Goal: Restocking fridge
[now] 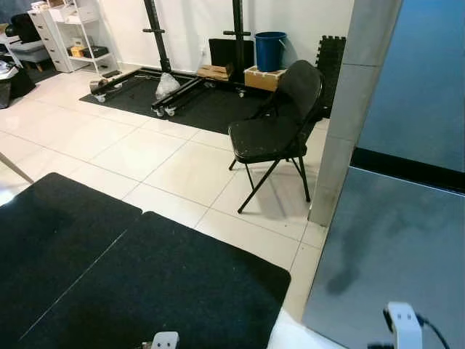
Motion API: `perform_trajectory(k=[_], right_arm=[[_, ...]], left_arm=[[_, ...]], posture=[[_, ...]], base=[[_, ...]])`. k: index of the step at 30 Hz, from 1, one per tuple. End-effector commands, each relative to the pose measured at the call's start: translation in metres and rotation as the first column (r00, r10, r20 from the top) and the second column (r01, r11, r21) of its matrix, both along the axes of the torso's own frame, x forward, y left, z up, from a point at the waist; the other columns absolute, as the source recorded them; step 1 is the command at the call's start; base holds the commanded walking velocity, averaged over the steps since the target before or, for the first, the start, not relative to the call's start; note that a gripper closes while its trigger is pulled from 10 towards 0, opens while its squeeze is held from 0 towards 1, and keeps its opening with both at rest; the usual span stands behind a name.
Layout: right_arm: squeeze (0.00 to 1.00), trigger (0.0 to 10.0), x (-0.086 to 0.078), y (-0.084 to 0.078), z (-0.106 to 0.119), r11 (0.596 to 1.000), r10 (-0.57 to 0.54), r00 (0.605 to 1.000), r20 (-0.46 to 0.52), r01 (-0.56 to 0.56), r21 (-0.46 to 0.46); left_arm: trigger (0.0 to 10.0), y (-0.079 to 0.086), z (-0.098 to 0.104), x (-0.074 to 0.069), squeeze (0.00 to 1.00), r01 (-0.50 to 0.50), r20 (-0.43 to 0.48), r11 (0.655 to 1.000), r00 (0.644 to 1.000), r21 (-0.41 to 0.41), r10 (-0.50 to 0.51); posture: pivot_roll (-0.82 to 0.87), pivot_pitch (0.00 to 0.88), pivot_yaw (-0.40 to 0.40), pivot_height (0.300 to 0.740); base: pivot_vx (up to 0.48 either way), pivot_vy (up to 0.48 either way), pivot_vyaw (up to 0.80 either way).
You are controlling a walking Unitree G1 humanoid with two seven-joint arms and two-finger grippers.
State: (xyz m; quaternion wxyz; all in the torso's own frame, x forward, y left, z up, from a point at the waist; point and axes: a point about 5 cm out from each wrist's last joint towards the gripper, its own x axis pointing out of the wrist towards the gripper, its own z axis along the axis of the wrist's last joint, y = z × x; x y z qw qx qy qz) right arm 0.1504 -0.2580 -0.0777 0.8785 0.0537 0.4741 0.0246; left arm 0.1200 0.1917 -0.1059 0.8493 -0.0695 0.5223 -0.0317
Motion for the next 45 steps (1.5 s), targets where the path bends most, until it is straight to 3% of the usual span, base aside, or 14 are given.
perform_trajectory(k=[1,10,18,30,45], right_arm=[[0.0,10.0,-0.008,0.005,-0.006,1.0,-0.001,0.999,-0.039,0.0,-0.017],[0.0,10.0,-0.032,0.014,-0.018,0.999,-0.031,0.993,-0.117,0.027,-0.036],[0.0,10.0,-0.041,0.021,-0.022,0.999,-0.038,0.989,-0.141,0.035,-0.022],[0.0,10.0,-0.038,0.025,-0.022,0.999,-0.032,0.991,-0.133,0.029,-0.02],[0.0,10.0,-0.046,0.025,-0.025,0.998,-0.022,0.987,-0.161,0.013,-0.055]], left_arm=[[10.0,0.009,0.0,-0.003,0.0,-0.02,-0.005,0.999,1.0,0.033,0.021],[10.0,0.014,0.001,-0.004,0.0,-0.042,-0.003,0.998,0.999,0.056,0.043],[10.0,0.017,0.001,-0.003,0.0,-0.027,0.001,0.998,1.0,0.052,0.027],[10.0,0.018,0.002,-0.003,0.0,-0.015,-0.003,0.998,1.0,0.058,0.015],[10.0,0.017,0.001,-0.004,0.0,-0.017,-0.008,0.998,1.0,0.053,0.018]], posture=[[-0.05,0.0,0.019,0.74],[-0.05,0.0,0.033,0.74],[-0.05,0.0,0.041,0.74],[-0.05,0.0,0.042,0.74],[-0.05,0.0,0.037,0.74]], base=[[0.0,0.0,0.67],[0.0,0.0,0.74],[0.0,0.0,0.74],[0.0,0.0,0.73],[0.0,0.0,0.0]])
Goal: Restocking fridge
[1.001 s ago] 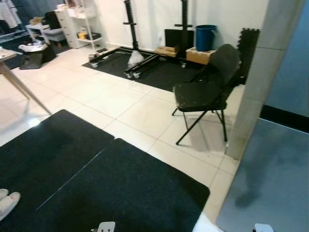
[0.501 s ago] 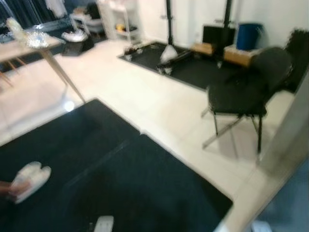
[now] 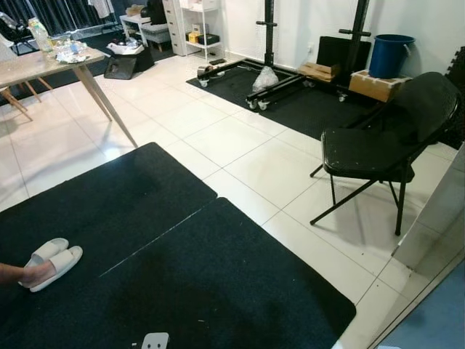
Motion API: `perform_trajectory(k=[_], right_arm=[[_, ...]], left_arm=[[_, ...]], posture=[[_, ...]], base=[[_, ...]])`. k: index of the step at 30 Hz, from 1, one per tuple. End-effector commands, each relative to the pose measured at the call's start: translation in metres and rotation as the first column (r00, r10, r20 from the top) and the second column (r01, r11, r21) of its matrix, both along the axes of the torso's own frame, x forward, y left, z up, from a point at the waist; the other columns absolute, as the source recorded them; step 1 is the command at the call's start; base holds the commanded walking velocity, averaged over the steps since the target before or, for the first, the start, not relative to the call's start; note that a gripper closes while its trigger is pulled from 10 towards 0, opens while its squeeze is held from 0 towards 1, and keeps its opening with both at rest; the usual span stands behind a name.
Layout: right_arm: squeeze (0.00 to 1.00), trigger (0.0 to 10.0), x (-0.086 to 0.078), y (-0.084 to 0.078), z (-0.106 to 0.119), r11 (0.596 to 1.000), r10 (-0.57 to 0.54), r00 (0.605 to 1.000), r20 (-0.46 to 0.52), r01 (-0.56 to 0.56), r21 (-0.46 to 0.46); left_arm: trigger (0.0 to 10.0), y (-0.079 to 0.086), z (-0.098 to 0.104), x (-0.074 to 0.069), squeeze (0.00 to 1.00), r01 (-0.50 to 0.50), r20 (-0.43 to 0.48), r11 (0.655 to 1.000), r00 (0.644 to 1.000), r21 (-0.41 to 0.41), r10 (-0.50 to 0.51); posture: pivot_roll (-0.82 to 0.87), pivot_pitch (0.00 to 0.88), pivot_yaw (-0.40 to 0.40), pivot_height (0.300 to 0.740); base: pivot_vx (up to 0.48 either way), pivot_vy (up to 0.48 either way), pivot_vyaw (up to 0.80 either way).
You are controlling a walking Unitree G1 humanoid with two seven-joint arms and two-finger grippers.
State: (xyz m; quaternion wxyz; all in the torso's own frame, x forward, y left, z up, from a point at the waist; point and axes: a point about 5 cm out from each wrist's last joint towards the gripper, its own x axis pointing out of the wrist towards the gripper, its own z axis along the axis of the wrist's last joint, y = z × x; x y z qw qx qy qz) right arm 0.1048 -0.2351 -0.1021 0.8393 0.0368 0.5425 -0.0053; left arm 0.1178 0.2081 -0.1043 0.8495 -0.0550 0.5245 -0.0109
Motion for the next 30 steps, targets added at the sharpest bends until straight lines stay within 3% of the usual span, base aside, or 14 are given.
perform_trajectory(k=[1,11,30], right_arm=[[0.0,10.0,-0.0002,0.0025,-0.0006,1.0,0.011,1.0,-0.003,-0.011,0.005],[0.0,10.0,0.0004,0.0064,-0.001,0.999,0.033,0.999,0.005,-0.034,0.019],[0.0,10.0,-0.0022,0.0109,-0.0023,0.998,0.052,0.999,0.0,-0.052,0.039]], left_arm=[[10.0,0.0005,-0.0004,-0.0014,0.0,0.003,-0.004,1.0,1.0,0.008,-0.003],[10.0,-0.0005,-0.0006,-0.0021,0.0,0.019,-0.006,1.0,1.0,0.0,-0.019],[10.0,-0.0007,-0.0004,-0.0017,0.0,0.04,-0.008,0.999,0.999,-0.004,-0.04]], posture=[[-0.05,0.0,0.037,0.74],[-0.04,0.0,0.036,0.74],[-0.04,0.0,0.038,0.74]], base=[[0.0,0.0,0.0],[0.0,0.0,0.0],[0.302,0.0,0.0]])
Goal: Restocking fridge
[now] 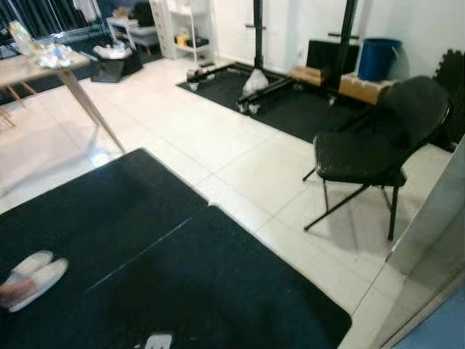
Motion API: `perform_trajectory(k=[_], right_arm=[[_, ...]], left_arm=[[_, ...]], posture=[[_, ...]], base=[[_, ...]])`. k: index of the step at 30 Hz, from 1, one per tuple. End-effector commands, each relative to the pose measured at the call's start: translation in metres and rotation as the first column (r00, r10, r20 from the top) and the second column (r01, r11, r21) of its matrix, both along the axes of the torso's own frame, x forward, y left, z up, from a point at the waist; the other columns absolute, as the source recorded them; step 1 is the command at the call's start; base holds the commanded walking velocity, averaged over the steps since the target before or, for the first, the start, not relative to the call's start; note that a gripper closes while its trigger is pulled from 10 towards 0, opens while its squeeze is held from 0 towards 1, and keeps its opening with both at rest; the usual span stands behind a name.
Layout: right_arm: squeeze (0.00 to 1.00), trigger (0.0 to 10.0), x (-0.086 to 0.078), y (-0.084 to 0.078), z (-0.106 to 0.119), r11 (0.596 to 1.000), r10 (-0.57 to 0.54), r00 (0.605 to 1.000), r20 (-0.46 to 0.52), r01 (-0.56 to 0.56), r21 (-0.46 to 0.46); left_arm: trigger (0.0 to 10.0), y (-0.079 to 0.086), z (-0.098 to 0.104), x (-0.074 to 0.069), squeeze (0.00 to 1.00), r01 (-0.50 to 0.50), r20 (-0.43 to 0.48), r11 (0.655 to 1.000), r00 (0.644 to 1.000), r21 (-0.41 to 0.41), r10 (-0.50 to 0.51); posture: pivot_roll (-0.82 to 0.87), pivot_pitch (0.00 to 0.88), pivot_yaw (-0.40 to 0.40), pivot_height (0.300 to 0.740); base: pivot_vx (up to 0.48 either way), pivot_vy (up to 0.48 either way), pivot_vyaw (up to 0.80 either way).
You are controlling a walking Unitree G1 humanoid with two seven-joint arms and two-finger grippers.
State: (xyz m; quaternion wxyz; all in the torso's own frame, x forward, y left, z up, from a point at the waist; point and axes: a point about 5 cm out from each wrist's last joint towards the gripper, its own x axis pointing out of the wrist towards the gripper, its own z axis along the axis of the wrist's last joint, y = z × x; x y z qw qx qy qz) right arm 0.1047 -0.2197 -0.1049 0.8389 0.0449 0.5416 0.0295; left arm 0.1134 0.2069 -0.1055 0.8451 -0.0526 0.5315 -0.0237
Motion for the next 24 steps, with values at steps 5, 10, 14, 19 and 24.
perform_trajectory(k=[5,10,14,19,24], right_arm=[[0.0,10.0,-0.0026,-0.0043,0.0003,1.0,0.001,1.0,-0.005,-0.001,-0.01],[0.0,10.0,-0.003,-0.0048,0.0003,1.0,0.0,1.0,-0.006,0.0,-0.013],[0.0,10.0,-0.0031,-0.0047,0.0002,1.0,0.0,1.0,-0.005,0.0,-0.013],[0.0,10.0,-0.0033,-0.0044,0.0001,1.0,0.0,1.0,-0.005,0.0,-0.012],[0.0,10.0,-0.0027,-0.0034,0.0001,1.0,0.01,1.0,-0.005,-0.01,-0.008]], left_arm=[[10.0,0.0003,0.001,0.0029,0.0,0.018,0.007,1.0,1.0,0.003,-0.018],[10.0,0.0003,0.0011,0.003,0.0,0.02,0.008,1.0,1.0,0.001,-0.02],[10.0,0.0003,0.0011,0.003,0.0,0.022,0.007,1.0,1.0,0.001,-0.022],[10.0,0.0003,0.0011,0.003,0.0,0.024,0.007,1.0,1.0,0.002,-0.024],[10.0,0.0001,0.0011,0.0032,0.0,0.025,0.008,1.0,1.0,0.0,-0.025]], posture=[[-0.04,0.0,0.038,0.74],[-0.04,0.0,0.038,0.74],[-0.05,0.0,0.04,0.74],[-0.05,0.0,0.04,0.74],[-0.05,0.0,0.039,0.74]], base=[[0.309,0.0,0.0],[0.313,0.0,0.0],[0.315,0.0,0.0],[0.314,0.0,0.0],[0.316,0.0,0.0]])
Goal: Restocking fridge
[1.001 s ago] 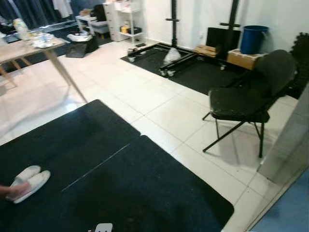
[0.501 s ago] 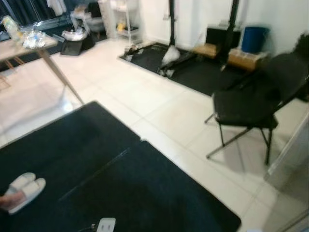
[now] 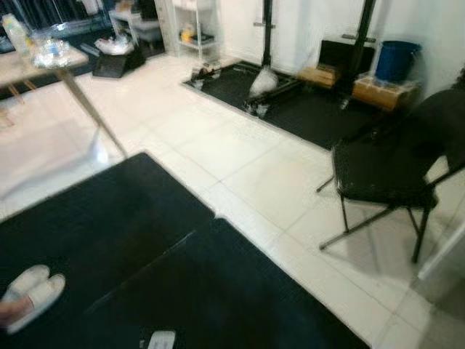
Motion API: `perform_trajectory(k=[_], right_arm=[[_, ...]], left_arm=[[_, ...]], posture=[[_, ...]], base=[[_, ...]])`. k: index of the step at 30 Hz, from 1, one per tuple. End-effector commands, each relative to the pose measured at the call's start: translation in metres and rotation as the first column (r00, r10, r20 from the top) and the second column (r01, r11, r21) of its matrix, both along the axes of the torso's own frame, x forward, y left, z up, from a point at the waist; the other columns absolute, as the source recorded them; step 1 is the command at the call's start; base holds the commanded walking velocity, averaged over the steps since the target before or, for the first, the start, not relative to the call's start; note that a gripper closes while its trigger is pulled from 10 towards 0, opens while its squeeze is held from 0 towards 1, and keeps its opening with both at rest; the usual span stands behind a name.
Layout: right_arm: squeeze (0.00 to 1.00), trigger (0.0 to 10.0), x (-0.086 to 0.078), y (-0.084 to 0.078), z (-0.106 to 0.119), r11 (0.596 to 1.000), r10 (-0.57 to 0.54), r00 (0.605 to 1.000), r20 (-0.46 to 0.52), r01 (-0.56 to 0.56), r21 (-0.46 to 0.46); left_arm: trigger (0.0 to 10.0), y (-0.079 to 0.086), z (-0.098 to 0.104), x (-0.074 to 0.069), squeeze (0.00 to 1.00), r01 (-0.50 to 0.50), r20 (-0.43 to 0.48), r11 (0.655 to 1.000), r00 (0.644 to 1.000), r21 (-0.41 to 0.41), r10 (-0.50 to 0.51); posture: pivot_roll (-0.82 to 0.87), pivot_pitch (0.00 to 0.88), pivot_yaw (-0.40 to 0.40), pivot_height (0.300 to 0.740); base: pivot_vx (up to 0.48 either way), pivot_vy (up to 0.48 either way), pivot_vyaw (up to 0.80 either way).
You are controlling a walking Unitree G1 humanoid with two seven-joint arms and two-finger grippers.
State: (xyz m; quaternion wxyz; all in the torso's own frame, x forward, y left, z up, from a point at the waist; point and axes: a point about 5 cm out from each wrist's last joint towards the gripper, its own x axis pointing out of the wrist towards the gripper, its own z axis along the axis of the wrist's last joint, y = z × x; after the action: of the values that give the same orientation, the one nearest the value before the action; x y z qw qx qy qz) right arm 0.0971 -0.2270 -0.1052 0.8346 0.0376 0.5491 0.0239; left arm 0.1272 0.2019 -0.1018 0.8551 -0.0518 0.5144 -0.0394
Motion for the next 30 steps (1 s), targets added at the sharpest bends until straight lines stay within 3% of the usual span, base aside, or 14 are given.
perform_trajectory(k=[1,11,20,30], right_arm=[[0.0,10.0,0.005,0.004,0.0006,1.0,0.014,1.0,0.013,-0.014,0.011],[0.0,10.0,0.0043,0.0029,0.0008,1.0,0.025,1.0,0.011,-0.026,0.016],[0.0,10.0,0.0044,0.0038,0.0006,0.999,0.044,0.999,0.005,-0.044,0.016],[0.0,10.0,0.0039,0.0024,0.0006,1.0,0.029,1.0,0.006,-0.029,0.005]], left_arm=[[10.0,0.0049,-0.0026,-0.0106,0.0,0.0,-0.033,1.0,0.999,0.015,0.0],[10.0,0.0043,-0.0027,-0.0107,0.0,0.0,-0.034,1.0,0.999,0.01,0.001],[10.0,0.004,-0.0027,-0.0105,0.0,-0.002,-0.032,1.0,0.999,0.008,0.002],[10.0,0.0038,-0.0029,-0.0111,0.0,0.002,-0.035,1.0,0.999,0.012,-0.002]], posture=[[-0.05,0.0,0.038,0.74],[-0.05,0.0,0.034,0.74],[-0.04,0.0,0.032,0.74],[-0.04,0.0,0.03,0.74]], base=[[0.319,0.0,0.0],[0.316,0.0,0.0],[0.308,0.0,0.79],[0.308,0.0,0.0]])
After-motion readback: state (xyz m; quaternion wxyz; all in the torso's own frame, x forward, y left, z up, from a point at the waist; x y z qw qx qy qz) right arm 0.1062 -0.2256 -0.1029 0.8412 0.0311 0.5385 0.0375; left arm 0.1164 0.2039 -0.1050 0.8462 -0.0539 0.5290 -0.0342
